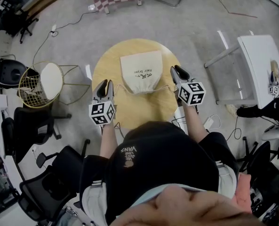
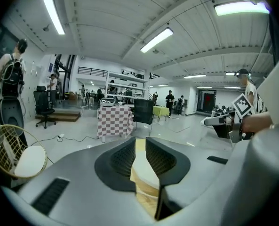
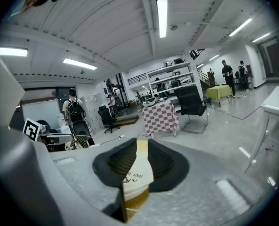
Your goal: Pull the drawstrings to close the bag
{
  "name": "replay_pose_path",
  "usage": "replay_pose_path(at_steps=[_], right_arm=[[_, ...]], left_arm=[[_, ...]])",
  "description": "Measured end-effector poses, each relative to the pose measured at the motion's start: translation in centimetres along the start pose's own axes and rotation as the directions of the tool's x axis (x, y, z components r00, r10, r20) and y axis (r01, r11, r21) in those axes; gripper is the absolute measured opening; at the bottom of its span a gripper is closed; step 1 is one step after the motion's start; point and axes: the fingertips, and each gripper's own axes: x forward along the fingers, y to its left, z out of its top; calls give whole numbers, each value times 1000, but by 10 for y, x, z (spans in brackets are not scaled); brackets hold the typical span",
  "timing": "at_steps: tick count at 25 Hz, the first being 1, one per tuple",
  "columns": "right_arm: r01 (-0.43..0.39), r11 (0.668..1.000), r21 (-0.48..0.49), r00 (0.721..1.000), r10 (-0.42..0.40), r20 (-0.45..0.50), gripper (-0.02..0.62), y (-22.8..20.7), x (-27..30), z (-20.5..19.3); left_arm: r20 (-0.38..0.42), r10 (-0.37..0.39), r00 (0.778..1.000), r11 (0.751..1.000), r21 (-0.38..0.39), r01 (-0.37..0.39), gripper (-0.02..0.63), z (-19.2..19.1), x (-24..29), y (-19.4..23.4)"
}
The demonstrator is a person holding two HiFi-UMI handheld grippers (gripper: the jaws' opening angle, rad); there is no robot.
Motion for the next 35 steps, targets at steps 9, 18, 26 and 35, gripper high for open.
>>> replay_pose_path(at_steps=[9, 18, 26, 35], right_arm=[[-74, 996, -43, 993, 77, 86, 3, 32, -5, 38], [-121, 990, -77, 985, 130, 114, -2, 53, -6, 48], [-153, 984, -92, 978, 164, 131, -2, 65, -11, 54], [-193, 972, -135, 971, 209, 119, -3, 82, -15, 58]], left_arm=[[103, -21, 994, 998, 56, 16, 60, 43, -9, -16], [162, -41, 986, 995, 94, 27, 26, 67, -13, -33], [181, -51, 982, 993, 118, 30, 17, 72, -19, -44], [198, -60, 978, 991, 132, 34, 12, 78, -28, -54]])
